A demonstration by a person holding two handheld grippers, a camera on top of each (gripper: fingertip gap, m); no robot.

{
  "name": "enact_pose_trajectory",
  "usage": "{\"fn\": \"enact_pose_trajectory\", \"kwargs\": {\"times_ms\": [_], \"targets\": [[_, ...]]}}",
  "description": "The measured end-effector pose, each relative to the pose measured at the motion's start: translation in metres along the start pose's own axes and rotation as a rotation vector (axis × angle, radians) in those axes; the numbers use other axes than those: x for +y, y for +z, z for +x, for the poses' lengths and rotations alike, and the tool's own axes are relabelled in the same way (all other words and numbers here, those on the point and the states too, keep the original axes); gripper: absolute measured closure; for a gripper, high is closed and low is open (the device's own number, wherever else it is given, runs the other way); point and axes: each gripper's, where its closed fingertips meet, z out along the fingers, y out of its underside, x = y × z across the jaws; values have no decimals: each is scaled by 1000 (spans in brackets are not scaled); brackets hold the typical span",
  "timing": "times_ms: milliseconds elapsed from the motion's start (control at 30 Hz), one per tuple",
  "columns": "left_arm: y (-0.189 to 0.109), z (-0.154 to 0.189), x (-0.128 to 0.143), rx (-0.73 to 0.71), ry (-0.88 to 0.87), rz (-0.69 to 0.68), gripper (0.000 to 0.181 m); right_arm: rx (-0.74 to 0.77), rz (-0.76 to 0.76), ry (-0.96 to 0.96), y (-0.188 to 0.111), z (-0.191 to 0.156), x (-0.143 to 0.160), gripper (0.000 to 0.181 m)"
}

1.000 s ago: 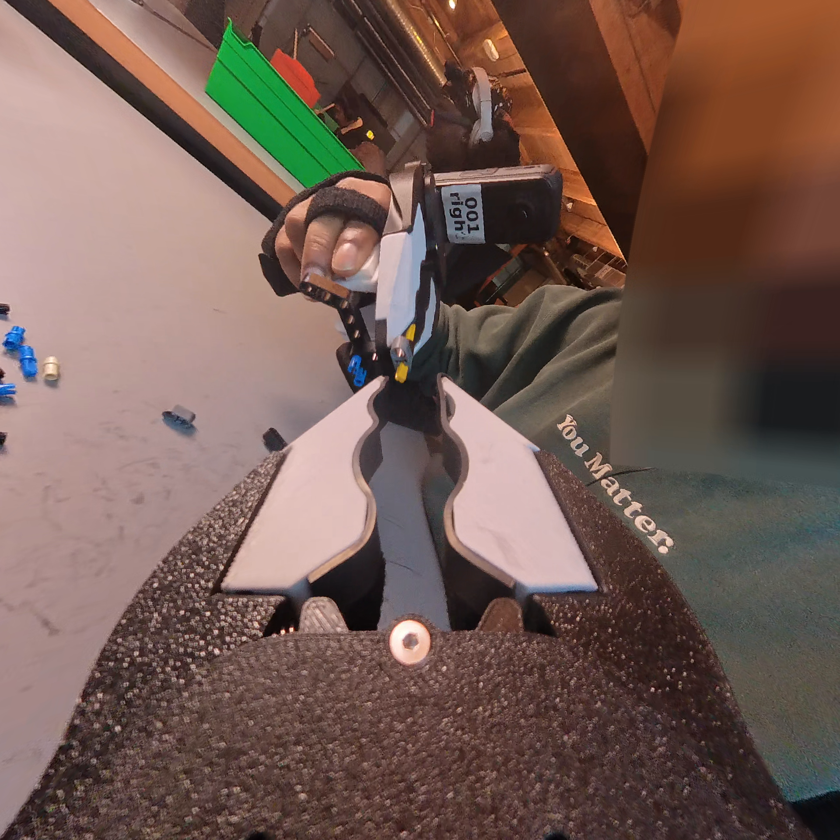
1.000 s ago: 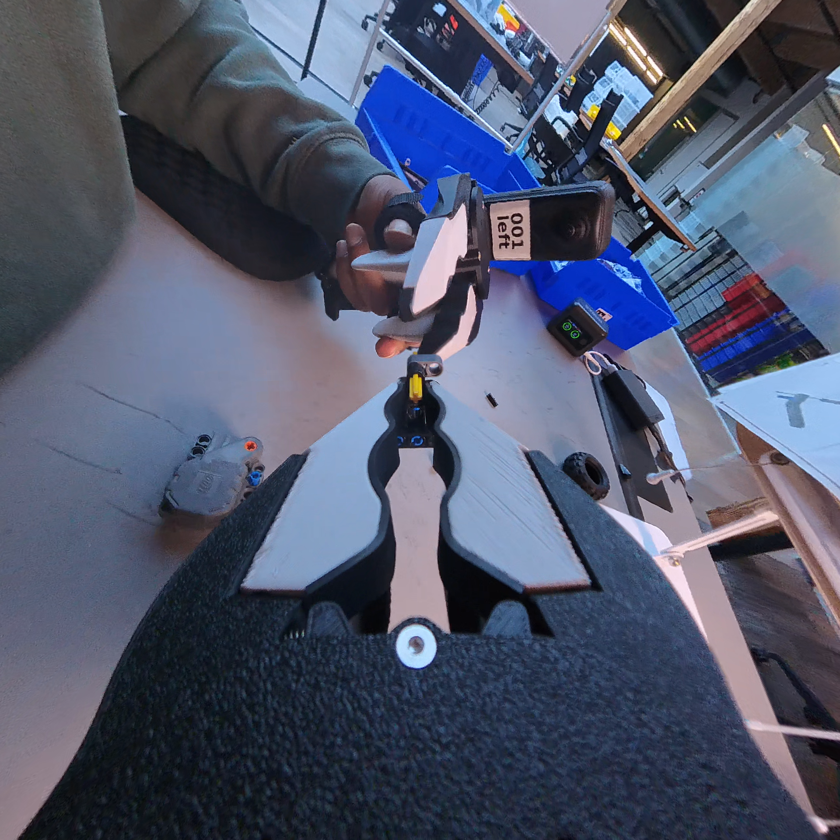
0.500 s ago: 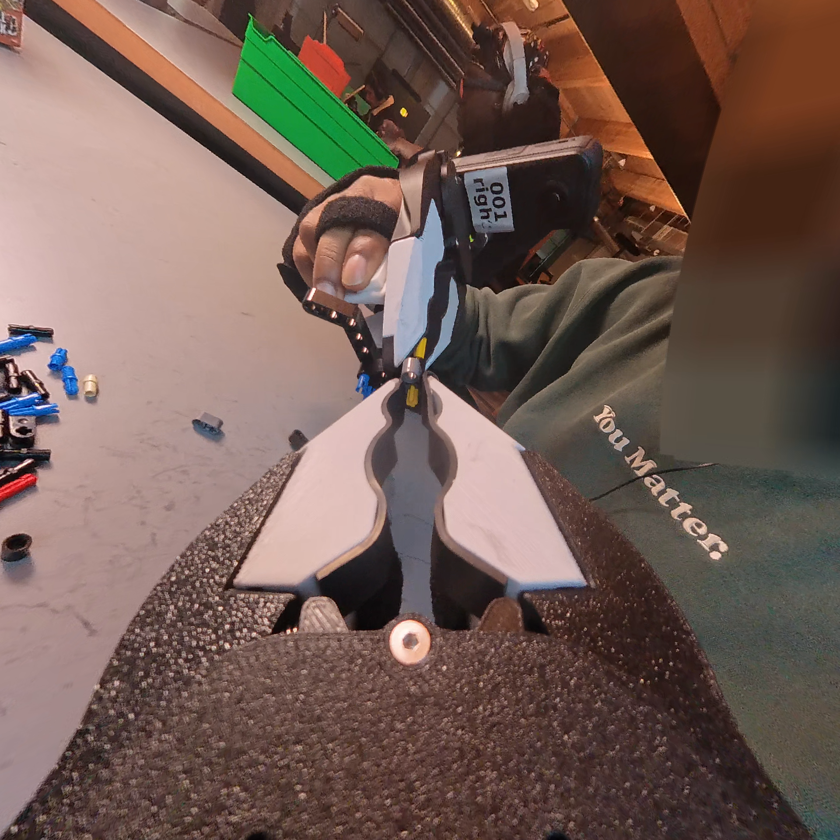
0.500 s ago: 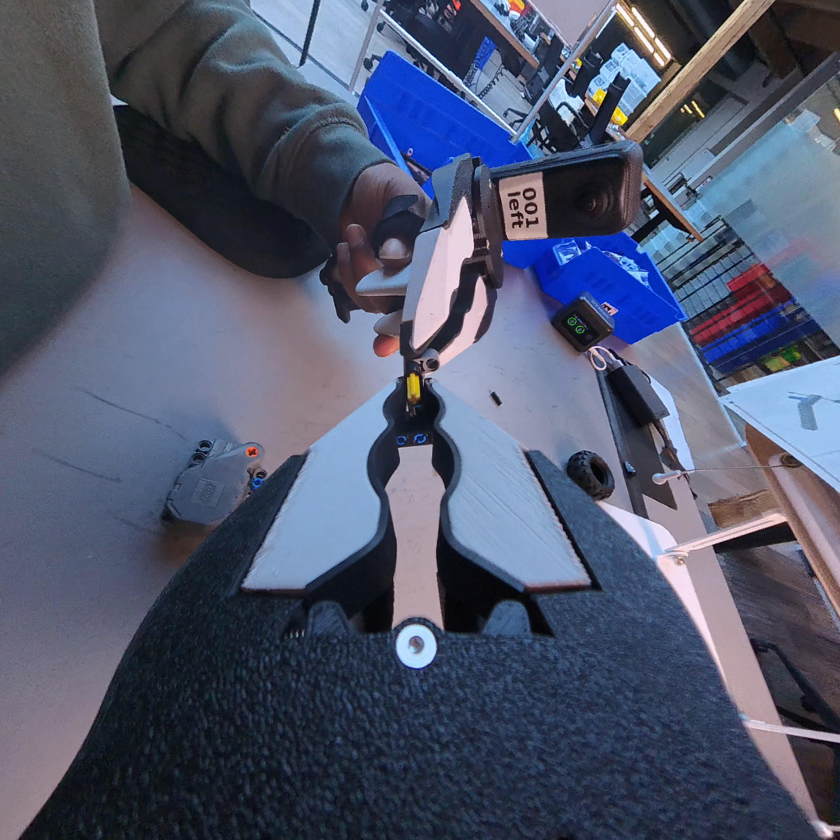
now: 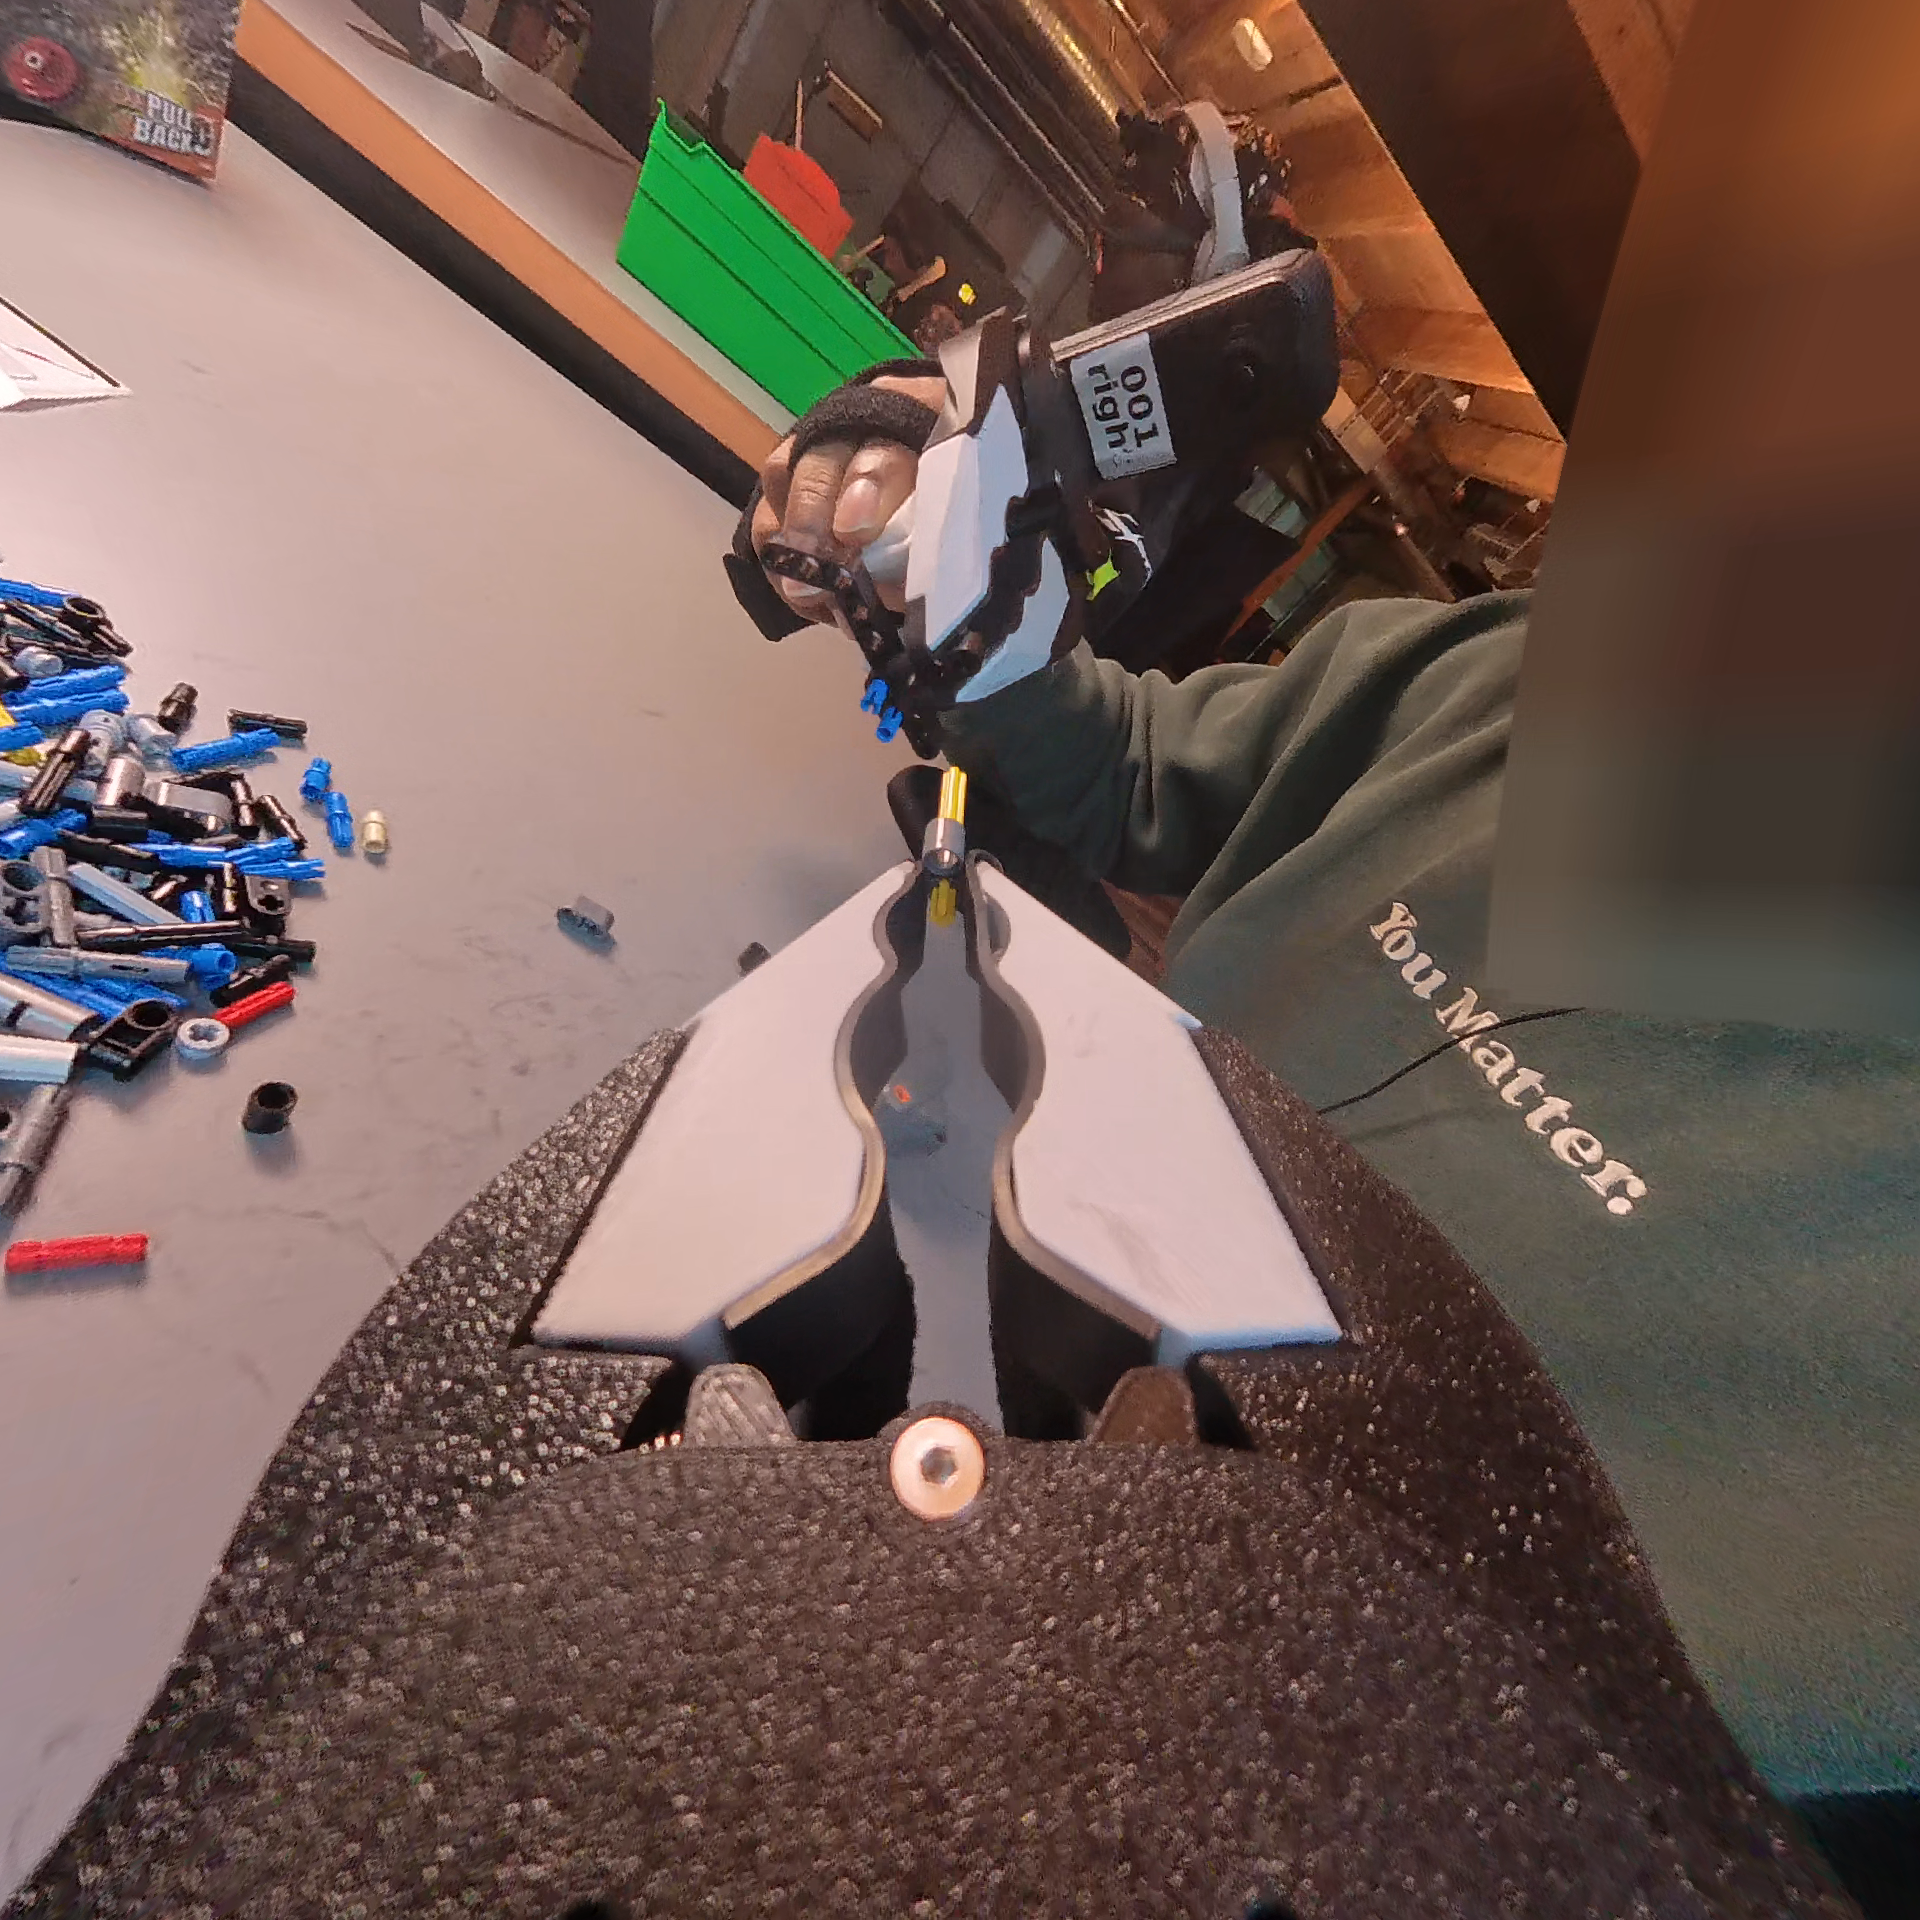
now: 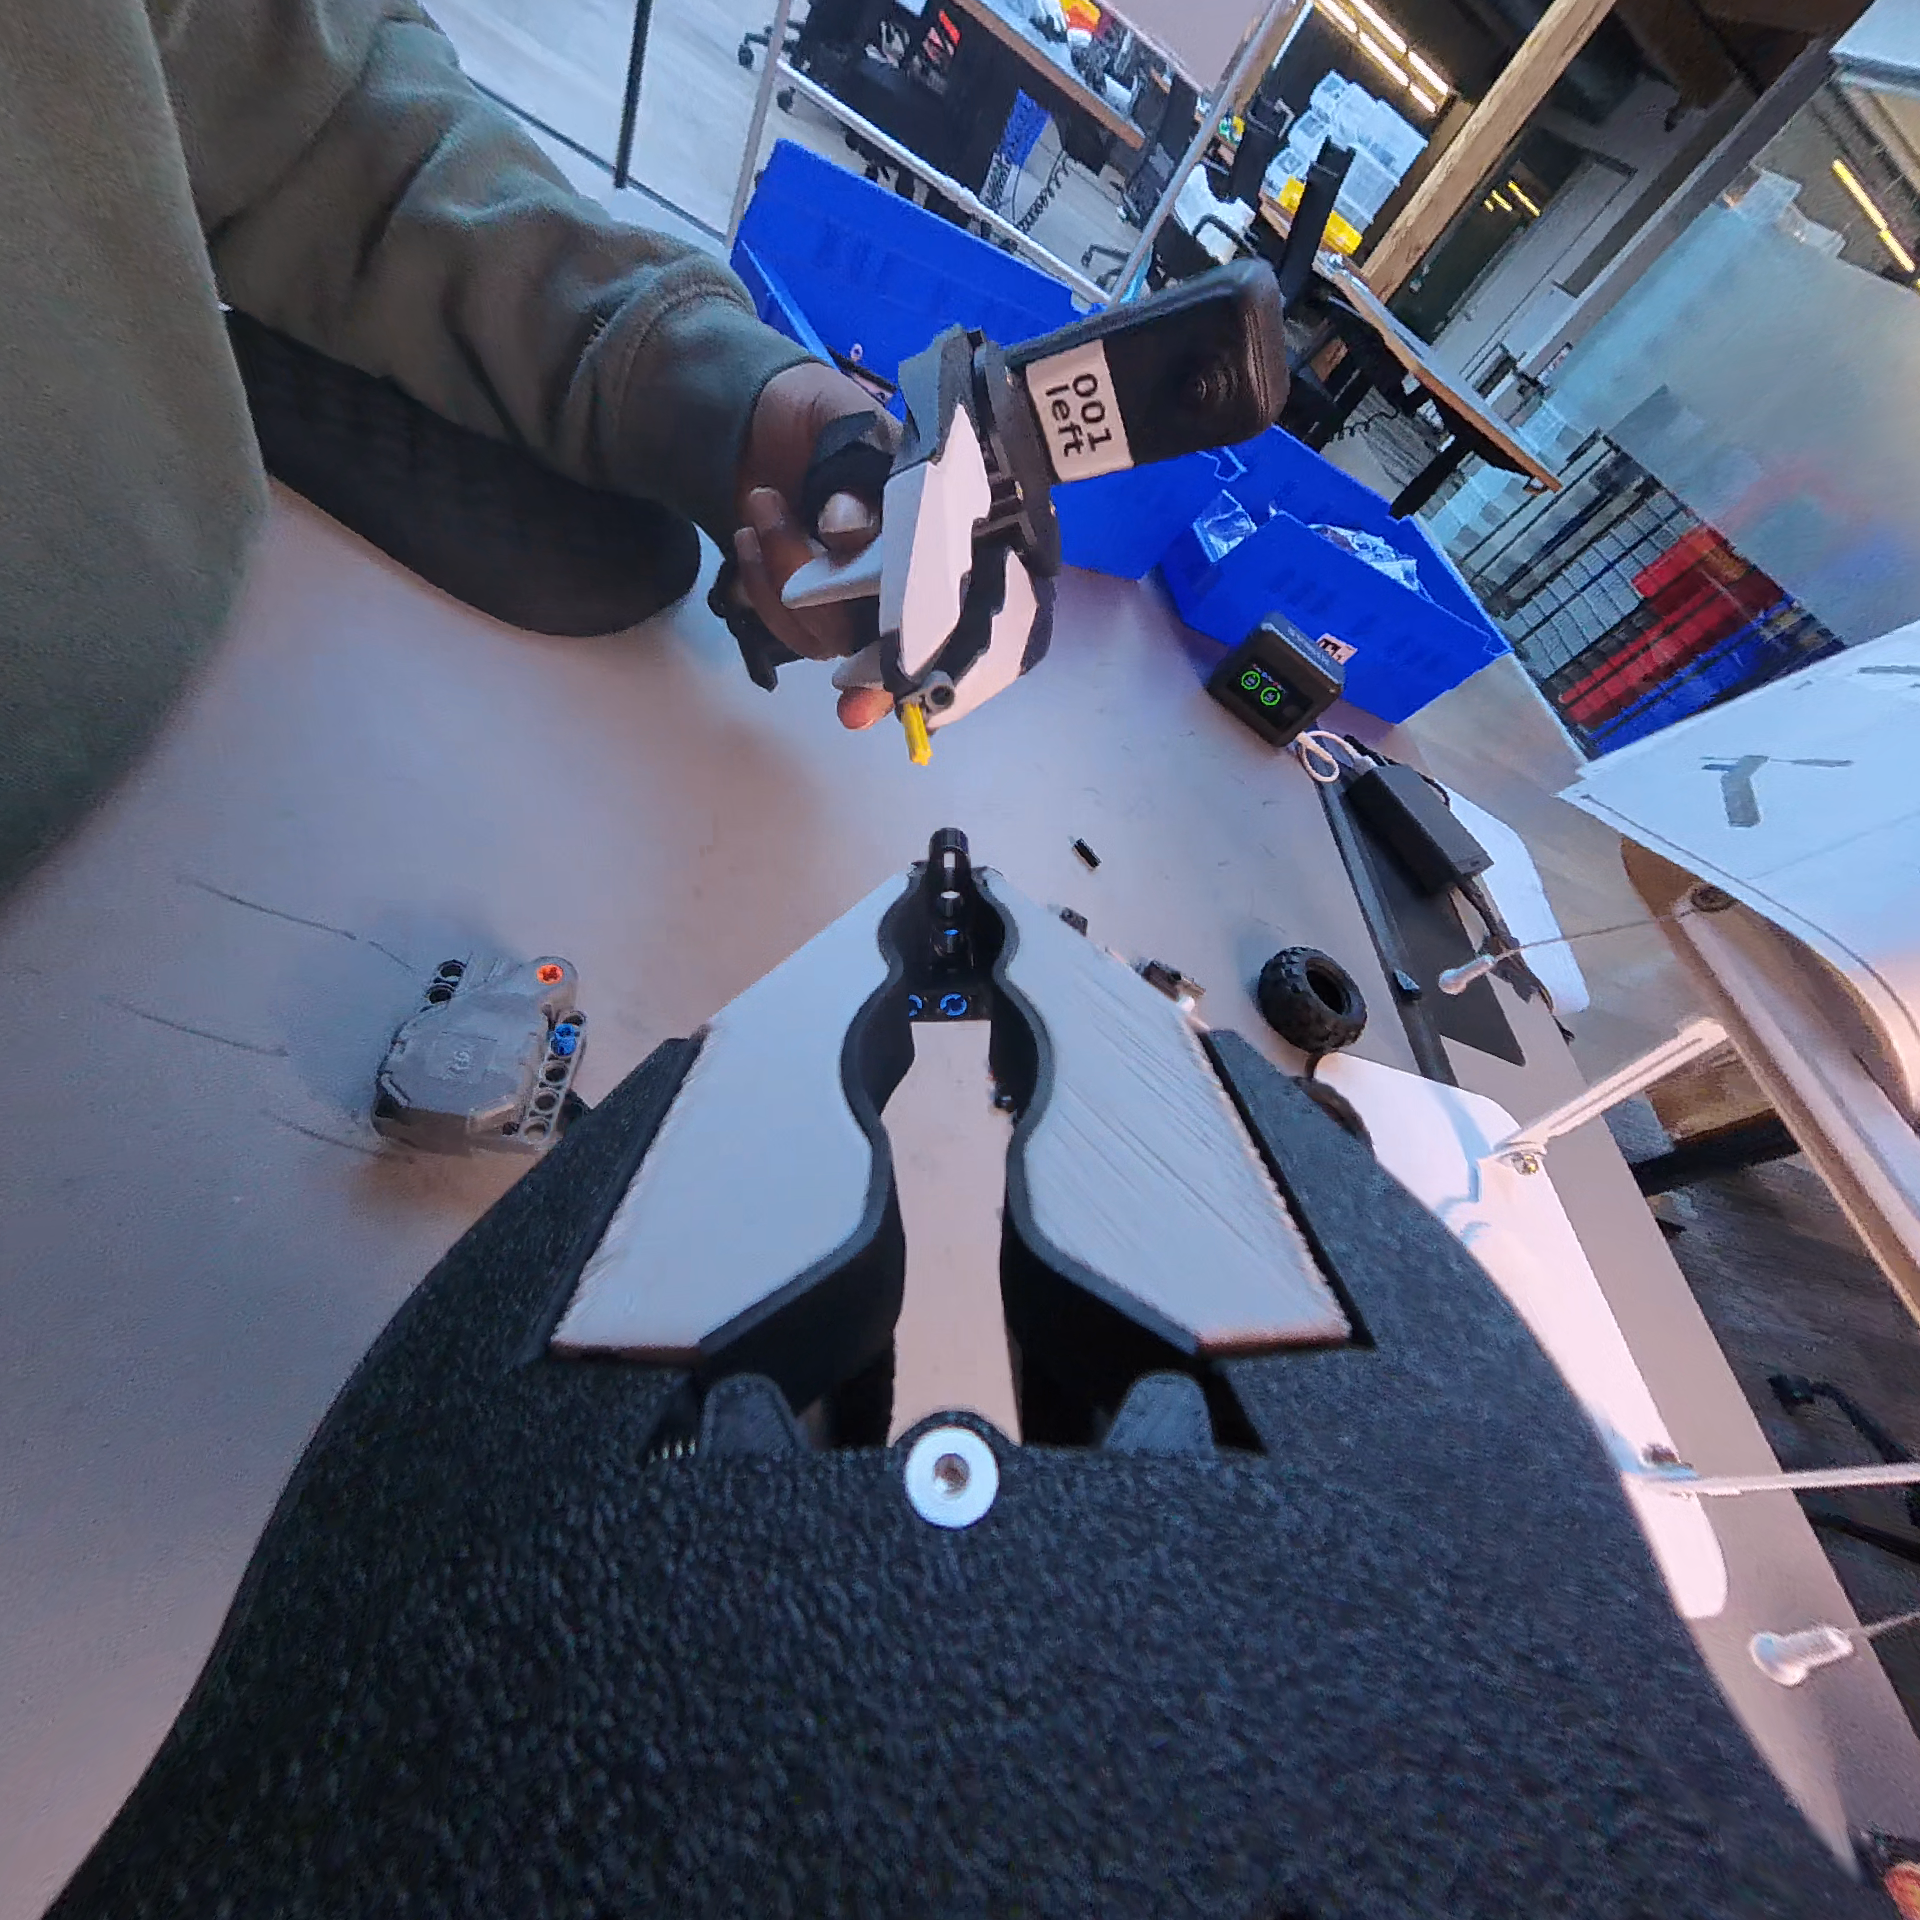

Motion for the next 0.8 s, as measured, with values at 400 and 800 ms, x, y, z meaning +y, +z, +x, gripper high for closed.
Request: {"fn": "enact_pose_trajectory", "kwargs": {"times_ms": [400,800], "targets": [[13,-12,12,-90,46,-19,175,-40,-368,33,34,-17,99,159],[28,-2,16,-34,31,-24,175,-84,-21,90,35,-31,5,175]]}}
